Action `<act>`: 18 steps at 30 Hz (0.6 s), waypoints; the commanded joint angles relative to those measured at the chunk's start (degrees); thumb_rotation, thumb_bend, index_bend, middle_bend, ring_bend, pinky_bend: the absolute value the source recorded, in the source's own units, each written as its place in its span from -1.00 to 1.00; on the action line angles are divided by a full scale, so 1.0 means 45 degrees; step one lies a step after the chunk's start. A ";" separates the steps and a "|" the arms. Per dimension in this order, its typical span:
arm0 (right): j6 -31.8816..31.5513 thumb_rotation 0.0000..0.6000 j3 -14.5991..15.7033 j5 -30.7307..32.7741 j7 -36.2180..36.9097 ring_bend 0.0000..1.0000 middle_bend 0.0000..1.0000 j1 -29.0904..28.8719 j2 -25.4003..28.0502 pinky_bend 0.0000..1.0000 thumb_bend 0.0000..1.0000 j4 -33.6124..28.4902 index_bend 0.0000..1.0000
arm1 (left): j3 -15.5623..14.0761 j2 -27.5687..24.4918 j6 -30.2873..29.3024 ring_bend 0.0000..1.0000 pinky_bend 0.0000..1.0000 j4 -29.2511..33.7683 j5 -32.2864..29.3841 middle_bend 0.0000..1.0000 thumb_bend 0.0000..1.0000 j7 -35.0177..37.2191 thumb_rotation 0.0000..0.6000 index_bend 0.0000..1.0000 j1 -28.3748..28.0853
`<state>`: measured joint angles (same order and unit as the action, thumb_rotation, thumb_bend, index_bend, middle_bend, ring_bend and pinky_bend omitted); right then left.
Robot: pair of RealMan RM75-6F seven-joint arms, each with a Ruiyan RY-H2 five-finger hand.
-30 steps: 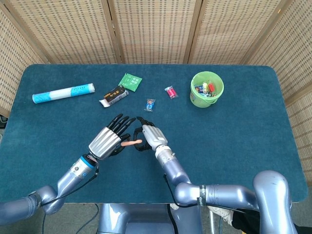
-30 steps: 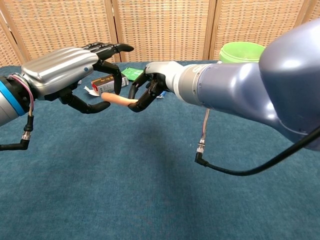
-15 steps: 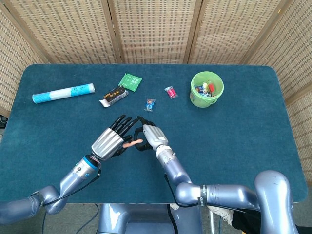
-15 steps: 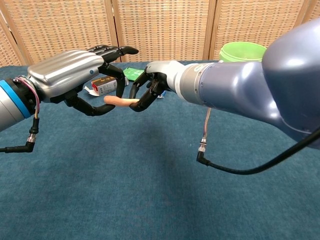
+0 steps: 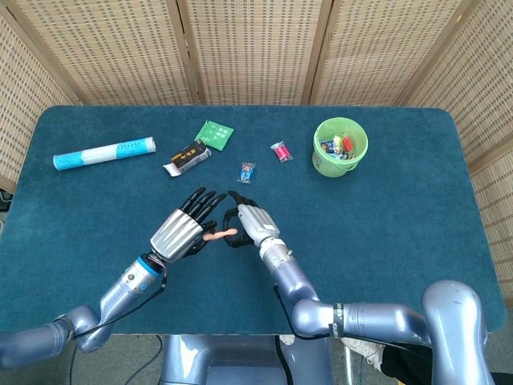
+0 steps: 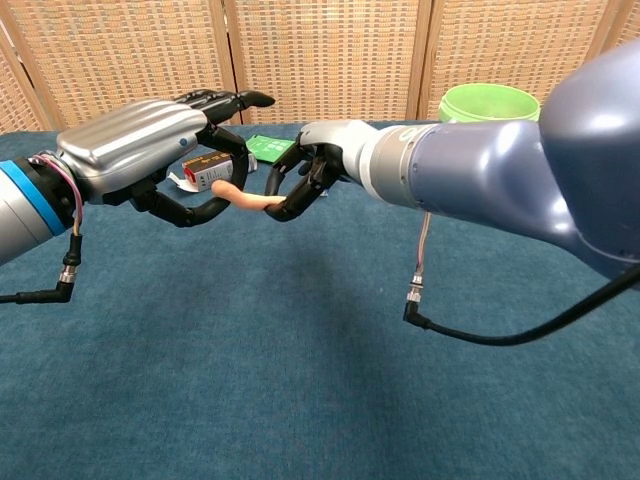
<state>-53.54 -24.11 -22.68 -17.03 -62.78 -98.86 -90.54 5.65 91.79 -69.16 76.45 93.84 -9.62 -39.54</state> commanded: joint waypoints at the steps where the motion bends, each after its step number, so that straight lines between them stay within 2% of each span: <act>1: -0.0016 1.00 0.0001 -0.0007 0.0047 -1.00 -0.87 0.0053 0.0069 -1.00 0.46 -0.0028 0.43 | -0.0030 -0.0036 0.0030 -1.00 -1.00 -0.0120 0.0000 -1.00 0.04 0.0219 1.00 0.51 -0.0036; 18: 0.0086 1.00 0.0174 -0.0136 0.0489 -1.00 -0.85 0.0756 0.1102 -1.00 0.46 -0.0322 0.49 | 0.0162 -0.0869 -0.0472 -1.00 -1.00 -0.0379 -0.0227 -1.00 0.06 0.0611 1.00 0.56 0.0131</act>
<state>-53.24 -23.43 -23.19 -15.01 -59.59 -94.13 -91.88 6.30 88.09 -71.11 74.66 92.94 -6.96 -39.08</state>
